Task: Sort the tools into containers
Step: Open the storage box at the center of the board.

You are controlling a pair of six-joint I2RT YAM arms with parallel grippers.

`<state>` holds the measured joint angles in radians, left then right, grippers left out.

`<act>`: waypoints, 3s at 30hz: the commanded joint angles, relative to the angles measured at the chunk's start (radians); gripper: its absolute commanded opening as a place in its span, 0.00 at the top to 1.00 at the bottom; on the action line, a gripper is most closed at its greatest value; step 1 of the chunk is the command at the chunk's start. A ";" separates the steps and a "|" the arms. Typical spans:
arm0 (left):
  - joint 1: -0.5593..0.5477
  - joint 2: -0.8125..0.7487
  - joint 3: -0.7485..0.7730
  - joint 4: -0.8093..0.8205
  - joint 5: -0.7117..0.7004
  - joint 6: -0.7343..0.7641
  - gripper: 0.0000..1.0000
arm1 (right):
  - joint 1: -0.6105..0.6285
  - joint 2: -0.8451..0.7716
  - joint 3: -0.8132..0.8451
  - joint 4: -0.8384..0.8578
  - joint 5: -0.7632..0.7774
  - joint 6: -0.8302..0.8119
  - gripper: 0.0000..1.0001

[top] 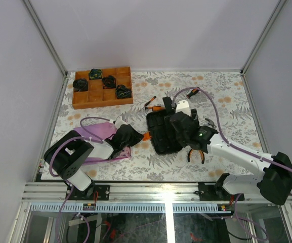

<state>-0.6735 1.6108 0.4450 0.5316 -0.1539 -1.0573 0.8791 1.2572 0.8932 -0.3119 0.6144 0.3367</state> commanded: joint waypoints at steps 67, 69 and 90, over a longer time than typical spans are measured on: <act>0.281 -0.440 0.086 -0.959 -0.217 0.027 0.44 | -0.241 -0.203 -0.415 0.453 -0.733 0.459 0.60; 0.281 -0.490 0.099 -0.954 -0.212 0.060 0.40 | -0.186 -0.195 -0.421 0.459 -0.666 0.500 0.60; 0.258 -0.598 0.097 -0.885 -0.053 0.216 0.32 | -0.098 -0.267 -0.370 0.215 -0.396 0.374 0.12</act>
<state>-0.4023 1.0153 0.5606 -0.4030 -0.2523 -0.8738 0.7746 1.0145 0.4515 -0.0044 0.1352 0.8104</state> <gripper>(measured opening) 0.685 0.885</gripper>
